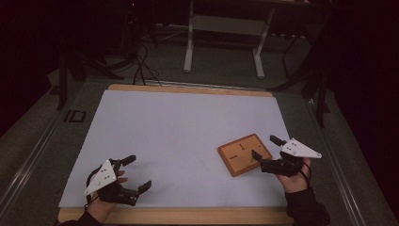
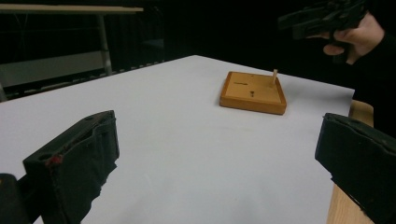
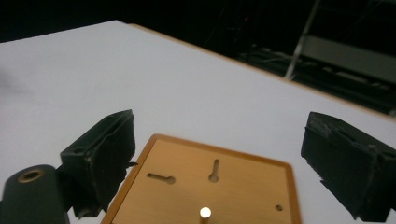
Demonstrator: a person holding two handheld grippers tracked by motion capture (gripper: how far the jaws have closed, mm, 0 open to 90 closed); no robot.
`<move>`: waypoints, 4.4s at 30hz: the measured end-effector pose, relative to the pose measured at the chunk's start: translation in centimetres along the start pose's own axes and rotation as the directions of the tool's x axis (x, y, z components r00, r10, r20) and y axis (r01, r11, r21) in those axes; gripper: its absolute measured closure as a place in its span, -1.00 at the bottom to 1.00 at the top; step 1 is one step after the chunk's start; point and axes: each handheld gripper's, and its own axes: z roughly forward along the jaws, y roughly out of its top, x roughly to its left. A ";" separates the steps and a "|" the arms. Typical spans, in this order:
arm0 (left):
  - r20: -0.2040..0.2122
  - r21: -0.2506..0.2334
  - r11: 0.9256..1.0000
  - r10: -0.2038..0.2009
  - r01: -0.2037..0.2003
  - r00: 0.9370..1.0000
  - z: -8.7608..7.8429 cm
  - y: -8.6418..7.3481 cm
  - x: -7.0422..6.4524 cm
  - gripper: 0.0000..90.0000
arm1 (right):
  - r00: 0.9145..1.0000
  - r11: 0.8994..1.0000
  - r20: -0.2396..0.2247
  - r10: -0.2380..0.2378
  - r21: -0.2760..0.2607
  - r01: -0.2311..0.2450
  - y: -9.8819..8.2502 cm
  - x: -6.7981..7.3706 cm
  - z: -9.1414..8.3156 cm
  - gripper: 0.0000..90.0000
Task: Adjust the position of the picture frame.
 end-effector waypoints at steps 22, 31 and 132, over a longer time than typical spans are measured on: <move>0.011 0.015 1.000 0.007 -0.007 1.000 0.2 -0.1 0.0 -1.00 | 0.997 0.989 -0.037 0.070 0.136 -0.064 -4.2 -0.6 3.2 -0.61; 0.012 0.020 1.000 0.014 -0.014 1.000 0.2 -0.1 -0.1 -1.00 | 0.995 0.977 -0.028 0.098 0.195 -0.091 -5.6 -0.3 3.6 -0.42; 0.023 0.026 0.999 0.019 -0.020 1.000 0.2 -0.3 0.2 -1.00 | 0.938 0.989 -0.344 -0.043 0.118 0.089 8.4 10.3 18.5 0.89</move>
